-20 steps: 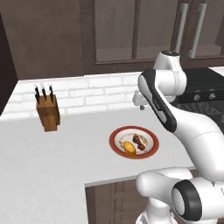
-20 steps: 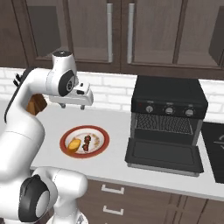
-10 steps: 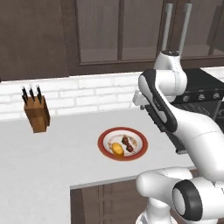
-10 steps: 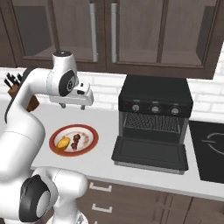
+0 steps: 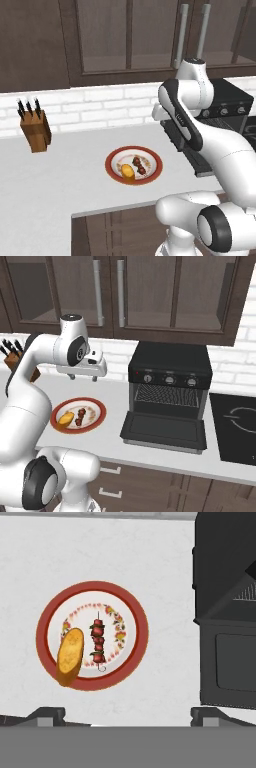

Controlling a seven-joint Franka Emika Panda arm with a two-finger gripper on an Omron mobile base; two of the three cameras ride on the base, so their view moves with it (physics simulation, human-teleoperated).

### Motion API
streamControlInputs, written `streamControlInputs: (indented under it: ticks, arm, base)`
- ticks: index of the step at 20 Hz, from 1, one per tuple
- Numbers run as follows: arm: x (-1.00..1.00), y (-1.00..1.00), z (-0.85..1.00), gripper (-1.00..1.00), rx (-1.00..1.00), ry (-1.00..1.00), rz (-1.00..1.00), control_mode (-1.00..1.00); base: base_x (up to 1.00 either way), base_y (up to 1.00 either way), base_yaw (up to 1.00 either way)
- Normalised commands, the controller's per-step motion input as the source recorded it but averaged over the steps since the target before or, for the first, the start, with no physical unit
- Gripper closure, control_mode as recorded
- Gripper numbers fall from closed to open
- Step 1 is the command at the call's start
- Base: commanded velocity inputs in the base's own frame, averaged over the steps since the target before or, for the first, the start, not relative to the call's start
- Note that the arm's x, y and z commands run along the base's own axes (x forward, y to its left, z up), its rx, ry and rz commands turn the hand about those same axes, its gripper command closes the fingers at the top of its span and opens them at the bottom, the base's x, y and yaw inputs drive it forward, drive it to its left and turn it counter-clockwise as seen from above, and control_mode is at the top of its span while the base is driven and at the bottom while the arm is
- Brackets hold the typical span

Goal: Pick up the kebab skewer and baguette bread, and place them inside the toaster oven. Close the toaster oven door and start by setting the timer.

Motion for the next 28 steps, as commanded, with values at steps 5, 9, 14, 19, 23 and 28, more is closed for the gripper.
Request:
streamControlInputs:
  ticks: [5,9,14,19,23,28]
  arm:
    - [0.00,0.00,0.00,-1.00,0.00,0.00,0.00,1.00]
    - [0.00,0.00,0.00,-1.00,0.00,0.00,0.00,1.00]
    - [0.00,0.00,0.00,-1.00,0.00,0.00,0.00,-1.00]
    - [0.00,0.00,0.00,-1.00,0.00,0.00,0.00,-1.00]
    - [-0.05,-0.07,-0.05,-1.00,-0.01,0.00,0.00,-1.00]
    - [-0.14,-0.55,-0.41,-1.00,-0.07,-0.09,0.05,-1.00]
  base:
    - [0.00,0.00,0.00]
    - [0.00,0.00,0.00]
    - [0.00,0.00,0.00]
    - [0.00,0.00,0.00]
    - [0.00,0.00,0.00]
    - [0.00,0.00,0.00]
